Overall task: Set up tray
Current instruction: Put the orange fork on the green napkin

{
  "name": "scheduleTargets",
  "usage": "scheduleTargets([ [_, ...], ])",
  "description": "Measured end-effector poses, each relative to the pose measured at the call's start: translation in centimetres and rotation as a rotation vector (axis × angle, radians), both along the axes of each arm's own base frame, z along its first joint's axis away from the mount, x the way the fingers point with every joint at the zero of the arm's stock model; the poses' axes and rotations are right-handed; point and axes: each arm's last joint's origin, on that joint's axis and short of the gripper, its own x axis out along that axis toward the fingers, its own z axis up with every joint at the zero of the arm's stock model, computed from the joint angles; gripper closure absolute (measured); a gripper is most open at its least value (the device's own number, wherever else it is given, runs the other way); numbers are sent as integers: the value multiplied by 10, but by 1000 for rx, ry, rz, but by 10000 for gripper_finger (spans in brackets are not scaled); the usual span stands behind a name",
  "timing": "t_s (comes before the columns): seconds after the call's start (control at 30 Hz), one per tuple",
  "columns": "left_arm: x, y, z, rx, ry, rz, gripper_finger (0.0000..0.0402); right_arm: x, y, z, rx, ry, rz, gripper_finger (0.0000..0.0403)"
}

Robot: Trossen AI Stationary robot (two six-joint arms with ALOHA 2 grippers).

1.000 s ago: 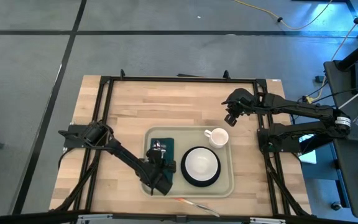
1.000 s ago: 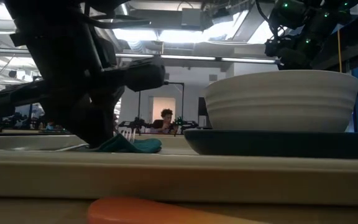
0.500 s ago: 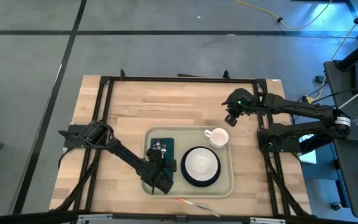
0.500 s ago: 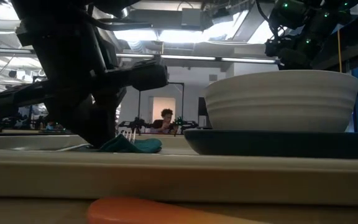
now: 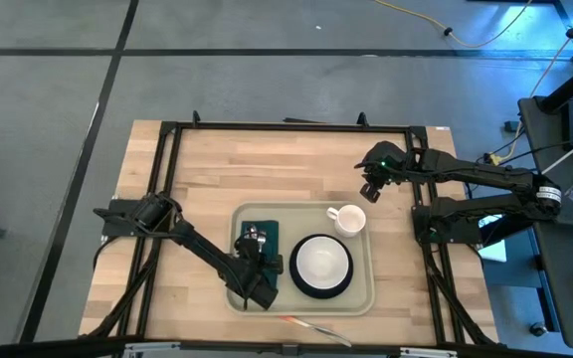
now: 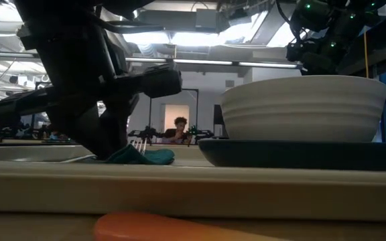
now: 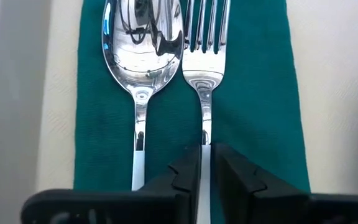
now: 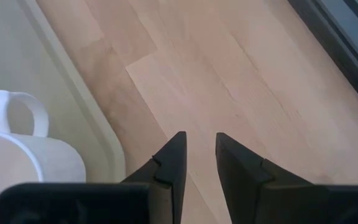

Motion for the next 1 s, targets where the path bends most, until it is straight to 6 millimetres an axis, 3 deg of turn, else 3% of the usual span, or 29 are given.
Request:
scheduleTargets([
  [1.0, 2, -1, 5, -38, 30, -55, 331, 0, 0, 0, 2, 5, 0, 313],
])
